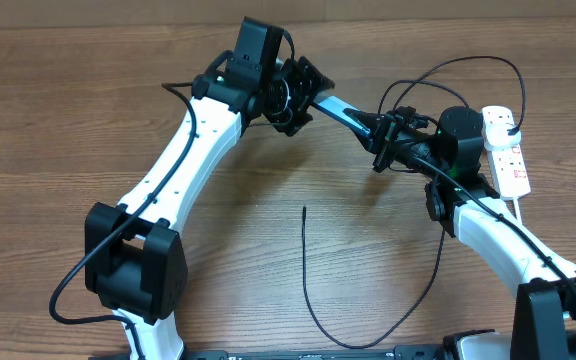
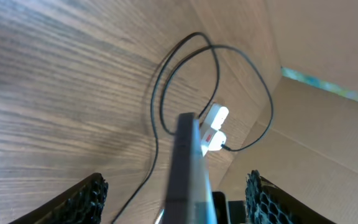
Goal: Plug charger to phone and switch on socket
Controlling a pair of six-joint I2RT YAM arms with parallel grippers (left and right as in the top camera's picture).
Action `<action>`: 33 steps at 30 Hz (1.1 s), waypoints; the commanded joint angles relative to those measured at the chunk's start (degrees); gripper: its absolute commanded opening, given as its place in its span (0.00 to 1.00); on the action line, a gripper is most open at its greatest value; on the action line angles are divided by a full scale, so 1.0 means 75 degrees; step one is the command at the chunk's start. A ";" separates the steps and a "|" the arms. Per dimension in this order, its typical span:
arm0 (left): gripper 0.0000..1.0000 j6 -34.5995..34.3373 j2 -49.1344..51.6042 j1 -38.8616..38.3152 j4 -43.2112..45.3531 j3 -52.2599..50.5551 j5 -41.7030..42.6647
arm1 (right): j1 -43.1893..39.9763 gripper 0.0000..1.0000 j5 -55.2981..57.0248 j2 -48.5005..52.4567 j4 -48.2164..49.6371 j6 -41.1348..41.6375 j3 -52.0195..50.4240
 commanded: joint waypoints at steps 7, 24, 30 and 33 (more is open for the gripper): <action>0.75 -0.0431 0.0117 -0.0146 0.0440 -0.0067 0.0149 | -0.0023 0.04 0.0017 -0.0050 0.0111 0.1055 0.0125; 0.43 -0.0475 0.0119 -0.0160 0.0469 -0.0070 0.0029 | -0.0017 0.04 -0.0041 -0.0050 0.0117 0.1055 0.0125; 0.41 -0.0469 0.0119 -0.0160 0.0475 -0.0070 -0.0096 | -0.0017 0.04 -0.0038 -0.0050 0.0119 0.1058 0.0125; 0.42 -0.0469 0.0119 -0.0160 0.0484 -0.0070 -0.0213 | -0.0020 0.04 -0.0006 -0.0050 0.0117 0.1058 0.0125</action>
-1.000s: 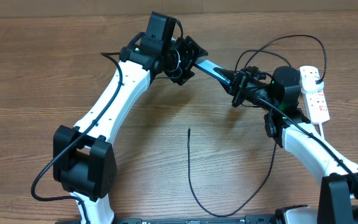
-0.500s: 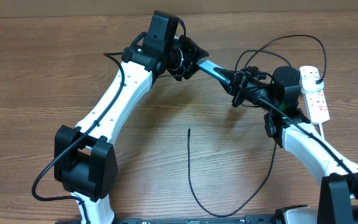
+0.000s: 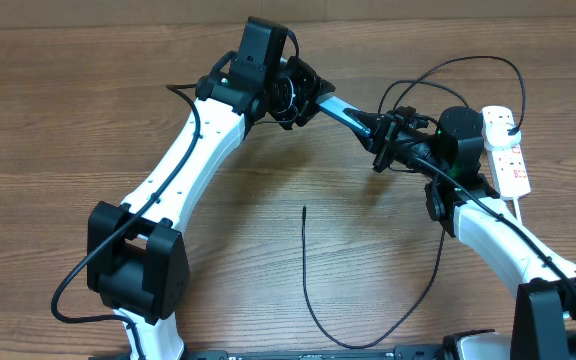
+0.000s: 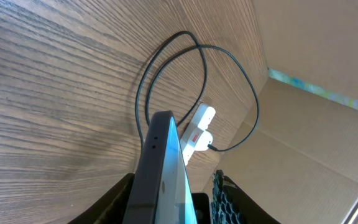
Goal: Plug charger to phone and switch on socket
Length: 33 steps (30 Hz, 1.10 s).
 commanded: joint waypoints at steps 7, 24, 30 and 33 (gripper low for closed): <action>0.39 0.0003 0.0090 -0.0079 0.0032 -0.0055 -0.0227 | -0.0020 0.04 0.0114 -0.0050 0.0117 0.1058 0.0125; 0.38 -0.0242 0.0090 -0.0236 0.0551 -0.0449 -0.0198 | -0.0020 0.04 0.0073 -0.0050 0.0114 0.1058 0.0125; 0.39 -0.0493 0.0090 -0.0187 0.0618 -0.0449 -0.0233 | -0.0020 0.04 0.0052 -0.0050 0.0114 0.1058 0.0125; 0.37 -0.0612 0.0090 -0.0184 0.0775 -0.0452 -0.0239 | -0.0017 0.04 0.0041 -0.0050 0.0114 0.1058 0.0125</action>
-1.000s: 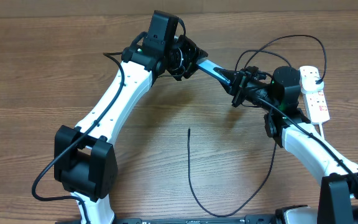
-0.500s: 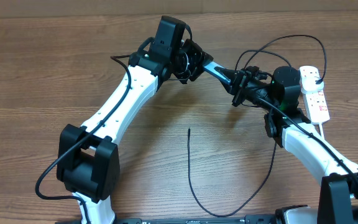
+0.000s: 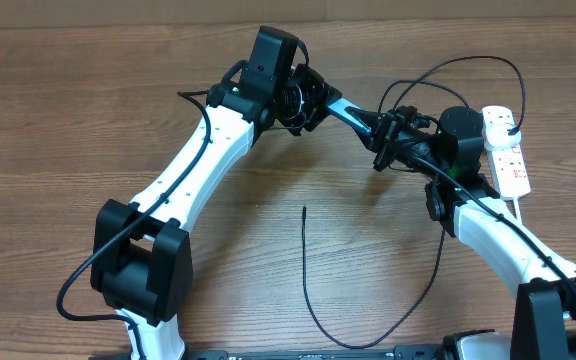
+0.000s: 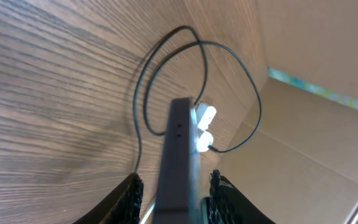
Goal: Plug charger to phone and switch on socket
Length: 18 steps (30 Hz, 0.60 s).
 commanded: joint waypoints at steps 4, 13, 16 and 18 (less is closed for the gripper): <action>0.28 -0.0391 0.0085 0.0050 0.0090 -0.0026 -0.0140 | -0.0017 0.04 -0.0210 -0.0050 0.0122 0.1052 0.0125; 0.23 -0.0498 0.0085 0.0050 0.0090 -0.0026 -0.0286 | -0.0017 0.04 -0.0242 -0.0050 0.0119 0.1052 0.0125; 0.23 -0.0498 0.0085 0.0050 0.0093 -0.0026 -0.0289 | -0.0017 0.04 -0.0262 -0.0050 0.0119 0.1052 0.0125; 0.22 -0.0501 0.0085 0.0050 0.0093 -0.0023 -0.0289 | -0.0017 0.04 -0.0268 -0.0050 0.0119 0.1052 0.0125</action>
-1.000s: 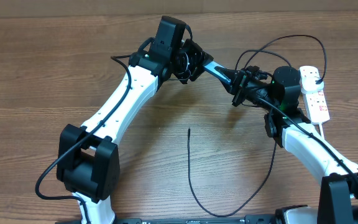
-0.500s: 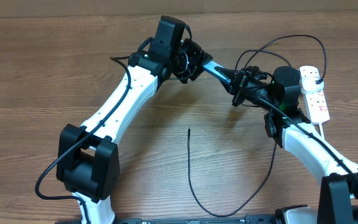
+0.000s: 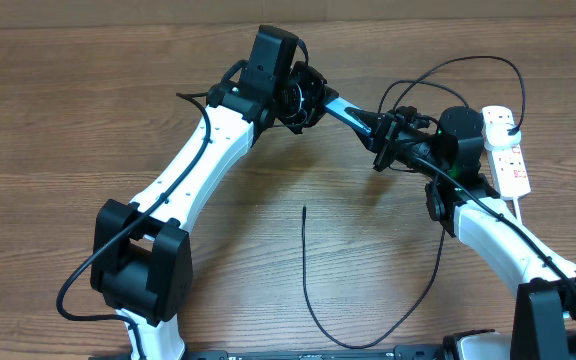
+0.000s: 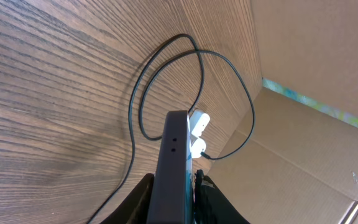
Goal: Plug charger to phone and switch on socket
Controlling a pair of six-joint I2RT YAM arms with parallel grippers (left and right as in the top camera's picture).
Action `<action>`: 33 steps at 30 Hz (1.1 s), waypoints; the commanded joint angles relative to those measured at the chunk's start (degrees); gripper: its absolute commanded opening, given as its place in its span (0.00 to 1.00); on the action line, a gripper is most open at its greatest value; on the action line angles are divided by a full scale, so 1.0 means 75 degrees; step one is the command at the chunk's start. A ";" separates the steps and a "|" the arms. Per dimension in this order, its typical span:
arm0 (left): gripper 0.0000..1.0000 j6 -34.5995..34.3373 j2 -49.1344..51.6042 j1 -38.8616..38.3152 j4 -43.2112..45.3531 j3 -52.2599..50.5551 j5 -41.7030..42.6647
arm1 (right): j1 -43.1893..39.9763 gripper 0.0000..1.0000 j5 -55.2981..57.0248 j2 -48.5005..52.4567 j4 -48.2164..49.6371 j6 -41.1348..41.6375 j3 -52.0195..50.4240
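A dark phone (image 3: pixel 348 112) hangs above the table between both grippers. My left gripper (image 3: pixel 305 98) is shut on its far-left end, and my right gripper (image 3: pixel 382 142) is shut on its right end. In the left wrist view the phone (image 4: pixel 176 155) stands edge-on, and the black fingers (image 4: pixel 143 200) press it from both sides of my left gripper (image 4: pixel 174 186). The black charger cable (image 3: pixel 313 310) lies on the table with its free end (image 3: pixel 304 210) in the middle. At the right sits the white socket strip (image 3: pixel 508 152), also seen behind the phone (image 4: pixel 199 118).
Cable loops (image 4: pixel 135 106) curl on the wood near the strip and arch over the right arm (image 3: pixel 468 62). A cardboard wall (image 4: pixel 316 74) stands along the far side. Both arms' bases are at the near edge.
My left gripper's fingers have drawn in from a narrow gap to press on the phone's sides. The arms, cable and socket strip have stayed where they were.
At first my left gripper's fingers stood wide apart on either side of the phone held by my right gripper. Then they were much closer around it, the arm shifted slightly right. Now they are shut on it, and both grippers hold the phone.
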 commanded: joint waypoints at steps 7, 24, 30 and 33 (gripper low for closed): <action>0.05 -0.0047 0.0085 0.0050 0.0134 -0.0023 -0.0134 | -0.0012 0.04 -0.0329 -0.0050 0.0029 0.1052 0.0125; 0.04 0.0189 0.0085 0.0050 0.0137 -0.0023 -0.0134 | -0.0012 0.29 -0.0326 -0.0050 -0.0105 0.1052 0.0125; 0.05 0.0239 0.0085 0.0082 0.0134 -0.0020 -0.0137 | -0.0012 0.76 -0.0326 -0.0050 -0.0102 0.1052 0.0125; 0.04 0.0425 0.0085 0.0195 0.0096 -0.0020 -0.0128 | -0.0012 1.00 -0.0326 -0.0050 -0.0099 0.0944 0.0125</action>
